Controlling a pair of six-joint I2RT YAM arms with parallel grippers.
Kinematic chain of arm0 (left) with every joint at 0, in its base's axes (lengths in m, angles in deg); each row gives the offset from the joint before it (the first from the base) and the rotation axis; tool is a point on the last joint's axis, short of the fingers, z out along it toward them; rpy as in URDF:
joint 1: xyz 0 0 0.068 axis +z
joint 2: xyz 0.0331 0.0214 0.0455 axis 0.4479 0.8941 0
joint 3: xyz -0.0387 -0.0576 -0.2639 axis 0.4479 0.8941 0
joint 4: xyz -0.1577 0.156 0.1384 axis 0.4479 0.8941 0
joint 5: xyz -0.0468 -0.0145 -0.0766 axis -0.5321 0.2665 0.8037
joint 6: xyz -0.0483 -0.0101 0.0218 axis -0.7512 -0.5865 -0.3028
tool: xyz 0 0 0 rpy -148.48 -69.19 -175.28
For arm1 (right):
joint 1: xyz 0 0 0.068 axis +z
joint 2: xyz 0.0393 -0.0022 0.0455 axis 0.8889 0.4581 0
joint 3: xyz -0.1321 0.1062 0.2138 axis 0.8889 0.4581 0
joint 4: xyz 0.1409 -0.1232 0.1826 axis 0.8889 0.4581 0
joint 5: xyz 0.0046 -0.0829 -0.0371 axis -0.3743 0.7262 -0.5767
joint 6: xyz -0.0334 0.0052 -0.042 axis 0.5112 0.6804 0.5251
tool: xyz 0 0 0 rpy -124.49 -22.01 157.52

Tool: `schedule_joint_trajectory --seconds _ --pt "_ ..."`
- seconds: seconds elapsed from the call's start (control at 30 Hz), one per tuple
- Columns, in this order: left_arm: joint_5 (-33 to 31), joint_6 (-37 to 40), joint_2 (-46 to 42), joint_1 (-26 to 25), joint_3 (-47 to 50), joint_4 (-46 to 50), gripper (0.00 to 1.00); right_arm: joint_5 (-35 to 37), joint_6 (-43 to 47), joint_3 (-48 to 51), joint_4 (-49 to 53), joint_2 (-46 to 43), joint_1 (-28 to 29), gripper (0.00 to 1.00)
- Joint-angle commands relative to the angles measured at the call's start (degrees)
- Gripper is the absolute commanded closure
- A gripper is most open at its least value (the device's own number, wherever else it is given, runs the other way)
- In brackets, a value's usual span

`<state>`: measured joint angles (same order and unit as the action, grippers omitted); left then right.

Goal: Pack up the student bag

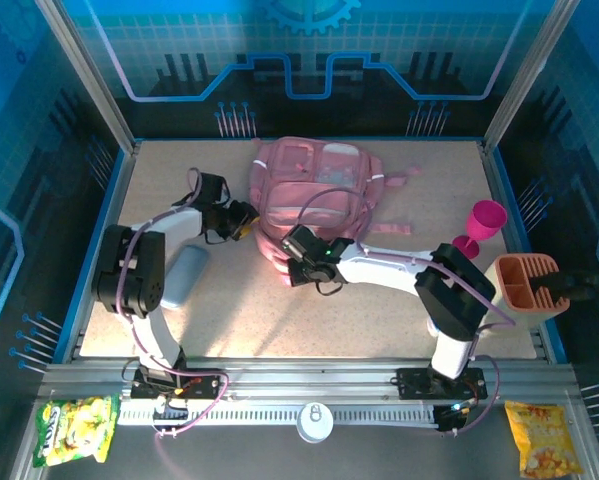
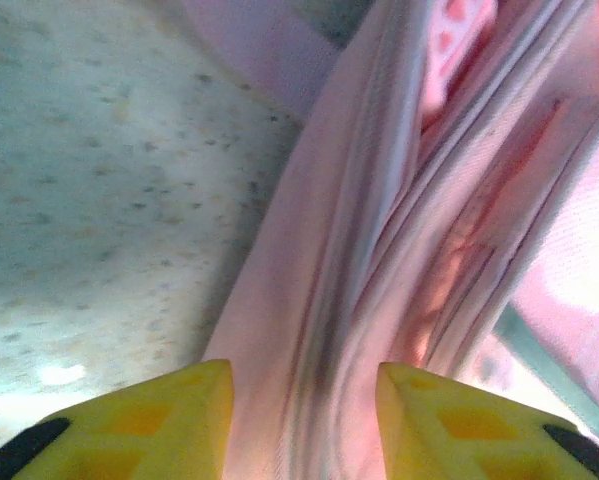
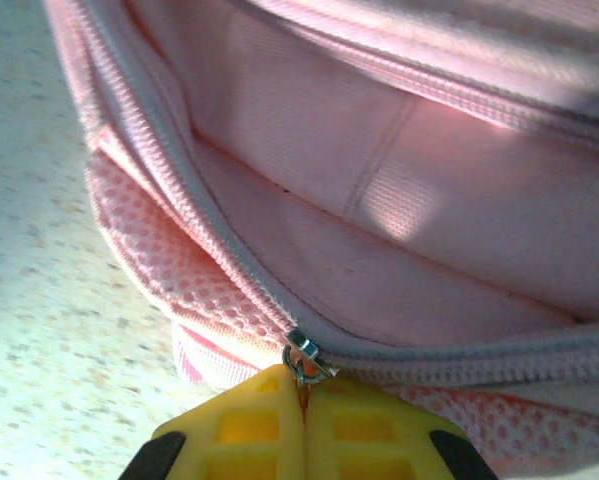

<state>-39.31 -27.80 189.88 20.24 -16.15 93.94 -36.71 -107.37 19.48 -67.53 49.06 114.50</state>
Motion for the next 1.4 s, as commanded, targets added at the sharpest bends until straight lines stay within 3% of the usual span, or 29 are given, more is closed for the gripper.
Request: schedule_joint_trajectory --seconds 0.0,0.27,0.4,0.7,0.8,1.13,1.37 --pt "-2.64 1.79 -7.23 0.53 3.66 3.89 0.47 -5.72 0.27 -4.08 -4.0 2.75 0.79 1.0" --pt "-5.36 0.18 -14.13 -5.48 7.83 7.51 0.36 -7.59 0.18 -4.14 -5.46 3.97 0.79 1.0" --pt "-9.03 -1.16 -12.13 -8.61 6.69 8.56 0.37 -6.47 0.09 -2.7 -5.55 2.67 0.71 1.0" --pt "-8.66 -1.57 -5.48 -10.42 3.03 8.42 0.4 -5.62 -0.23 -1.93 -4.94 2.25 0.7 1.0" --pt "-9.32 -1.19 -4.1 -10.42 2.81 8.89 0.45 -4.13 -0.24 -1.73 -3.88 1.97 0.79 1.0" --pt "-12.04 1.24 -4.22 -10.15 1.62 10.11 0.86 10.7 3.34 2.98 6.67 -4.56 0.31 1.0" --pt "-12.15 2.66 -7.58 -9.03 1.36 11.38 1.0 16.35 4.98 6.85 11.02 -11.59 -3.65 1.0"
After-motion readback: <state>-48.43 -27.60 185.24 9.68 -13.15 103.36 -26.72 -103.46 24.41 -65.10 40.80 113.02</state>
